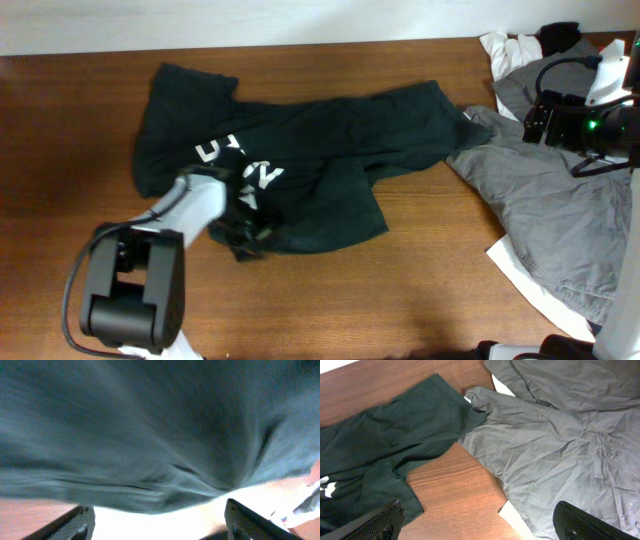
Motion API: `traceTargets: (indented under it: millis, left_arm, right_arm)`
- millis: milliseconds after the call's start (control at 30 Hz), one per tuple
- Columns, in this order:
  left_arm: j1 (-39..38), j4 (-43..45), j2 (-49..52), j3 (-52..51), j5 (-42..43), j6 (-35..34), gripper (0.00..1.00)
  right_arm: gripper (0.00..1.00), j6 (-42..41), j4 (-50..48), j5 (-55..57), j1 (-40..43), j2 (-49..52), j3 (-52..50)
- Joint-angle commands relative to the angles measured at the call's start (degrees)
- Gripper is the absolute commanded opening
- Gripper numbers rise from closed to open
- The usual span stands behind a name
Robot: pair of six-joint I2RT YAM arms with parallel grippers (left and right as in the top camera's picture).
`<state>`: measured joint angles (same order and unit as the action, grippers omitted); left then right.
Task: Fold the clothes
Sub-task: 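Drag the shirt leftward with the left gripper, spreading it on the table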
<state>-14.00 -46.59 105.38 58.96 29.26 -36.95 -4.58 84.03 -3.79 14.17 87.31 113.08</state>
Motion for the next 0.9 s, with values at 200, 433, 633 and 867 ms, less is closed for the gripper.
traceTargets:
  millis: [200,433,633,867]
  left_arm:
    - [-7.61,9.9,-0.35,-5.62,-5.09,-11.89,0.72]
    - [-7.58,9.94,-0.35,-5.62,-10.1,-13.14,0.45]
    - [-7.08,9.99,-0.35,-5.62,-16.15,-15.61,0.42]
    - [-6.95,10.21,-0.35,-5.62,-19.47,-20.63,0.36]
  right_arm:
    - [0.99,-0.33,0.24,-0.11,0.15,-0.68,0.35]
    - [0.99,-0.33,0.24,-0.11,0.15,-0.68,0.35]
    - [0.99,-0.33,0.24,-0.11,0.15,-0.68,0.35]
    - [0.99,-0.33,0.24,-0.11,0.15,-0.68,0.35]
